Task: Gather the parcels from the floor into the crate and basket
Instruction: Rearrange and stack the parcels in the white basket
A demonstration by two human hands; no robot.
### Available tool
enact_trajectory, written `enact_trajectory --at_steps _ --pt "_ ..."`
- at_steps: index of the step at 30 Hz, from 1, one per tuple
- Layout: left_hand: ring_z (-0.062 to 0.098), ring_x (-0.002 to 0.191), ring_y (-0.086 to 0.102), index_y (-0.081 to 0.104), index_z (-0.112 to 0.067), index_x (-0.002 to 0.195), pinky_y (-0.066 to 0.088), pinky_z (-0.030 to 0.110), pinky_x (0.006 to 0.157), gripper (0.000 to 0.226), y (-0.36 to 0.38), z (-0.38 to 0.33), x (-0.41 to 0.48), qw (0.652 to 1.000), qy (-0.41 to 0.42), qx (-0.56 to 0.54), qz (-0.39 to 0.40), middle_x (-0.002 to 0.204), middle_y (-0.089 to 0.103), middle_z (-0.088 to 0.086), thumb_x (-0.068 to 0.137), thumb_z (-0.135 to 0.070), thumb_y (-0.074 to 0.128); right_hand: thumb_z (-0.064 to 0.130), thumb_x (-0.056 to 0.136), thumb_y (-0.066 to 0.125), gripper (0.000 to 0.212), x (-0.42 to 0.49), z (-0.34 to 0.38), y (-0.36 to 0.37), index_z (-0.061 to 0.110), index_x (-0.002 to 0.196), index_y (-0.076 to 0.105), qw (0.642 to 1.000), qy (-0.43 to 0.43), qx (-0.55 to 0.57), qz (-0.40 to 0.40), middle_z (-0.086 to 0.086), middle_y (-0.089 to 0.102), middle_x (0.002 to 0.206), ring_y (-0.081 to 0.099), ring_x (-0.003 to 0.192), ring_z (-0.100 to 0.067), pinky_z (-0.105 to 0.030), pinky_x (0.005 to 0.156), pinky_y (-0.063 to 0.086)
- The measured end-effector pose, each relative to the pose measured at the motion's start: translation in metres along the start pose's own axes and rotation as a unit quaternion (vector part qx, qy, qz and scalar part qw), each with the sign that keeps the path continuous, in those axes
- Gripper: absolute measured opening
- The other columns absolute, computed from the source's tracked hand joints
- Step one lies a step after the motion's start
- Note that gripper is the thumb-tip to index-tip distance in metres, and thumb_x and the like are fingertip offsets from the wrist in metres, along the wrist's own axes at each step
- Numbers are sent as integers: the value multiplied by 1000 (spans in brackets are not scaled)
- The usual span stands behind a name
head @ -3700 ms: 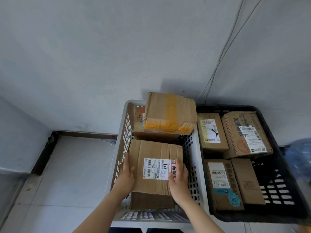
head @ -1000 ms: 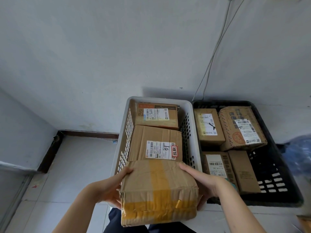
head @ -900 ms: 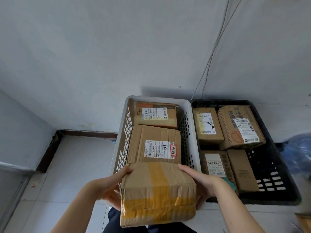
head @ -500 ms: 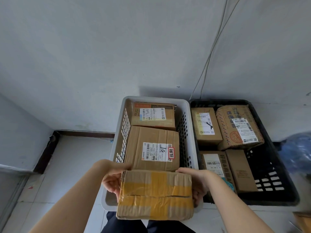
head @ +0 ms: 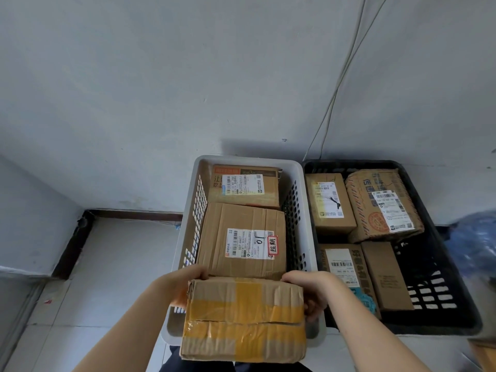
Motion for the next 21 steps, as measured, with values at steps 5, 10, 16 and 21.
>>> enact_trajectory --at_steps 5,10,16,21 --pt "21 35 60 57 10 85 43 20 32 24 15 1 -1 993 74 -70 -66 44 59 11 94 10 35 29 87 48 29 12 7 2 14 63 55 999 3 40 -14 -5 46 60 45 54 -16 -42 90 55" --pt "36 69 68 61 8 95 58 40 62 22 8 13 17 982 62 -139 -111 74 69 22 94 -4 42 49 97 49 47 10 -1 10 14 126 59 975 -76 198 -67 -18 64 120 62 102 -32 -48 99 50" --pt "26 87 58 56 -11 114 48 33 70 49 5 18 7 982 78 -145 -93 99 61 11 89 -52 47 74 82 50 68 1 -20 6 24 129 47 938 -138 317 11 -14 58 124 55 111 -32 -49 88 41" --pt "26 119 56 38 -34 133 49 44 92 83 9 34 -7 995 91 -10 -27 132 54 1 68 -84 50 63 68 74 85 14 -27 17 28 139 44 948 -196 247 39 -4 56 130 53 119 -24 -51 97 44"
Point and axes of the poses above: each hand's wrist, its own x-axis towards the middle knuckle, its own y-axis out of the palm, z = x × y, the point moved 1 cm from there along x, towards the middle knuckle
